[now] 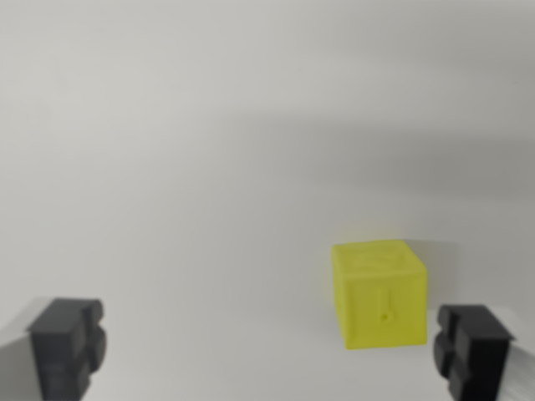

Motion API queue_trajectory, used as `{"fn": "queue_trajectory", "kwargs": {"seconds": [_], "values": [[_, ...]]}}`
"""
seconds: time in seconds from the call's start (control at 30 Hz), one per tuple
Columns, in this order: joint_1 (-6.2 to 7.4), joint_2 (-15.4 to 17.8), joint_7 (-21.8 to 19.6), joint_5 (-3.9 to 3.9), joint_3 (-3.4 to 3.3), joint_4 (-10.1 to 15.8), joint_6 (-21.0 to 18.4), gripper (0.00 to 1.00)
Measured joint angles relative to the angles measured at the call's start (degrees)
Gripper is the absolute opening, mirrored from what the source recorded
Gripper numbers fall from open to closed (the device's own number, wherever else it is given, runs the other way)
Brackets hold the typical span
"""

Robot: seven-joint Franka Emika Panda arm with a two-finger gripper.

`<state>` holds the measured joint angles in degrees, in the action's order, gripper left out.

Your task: Pick yellow cube

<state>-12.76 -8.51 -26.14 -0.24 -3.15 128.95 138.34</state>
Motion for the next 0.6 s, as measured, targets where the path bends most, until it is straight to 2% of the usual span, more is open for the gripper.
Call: {"fn": "queue_trajectory", "kwargs": {"seconds": [0.6], "values": [[-3.65, -3.0, 7.2, 0.69, 0.00, 4.0, 6.8, 1.00]]}}
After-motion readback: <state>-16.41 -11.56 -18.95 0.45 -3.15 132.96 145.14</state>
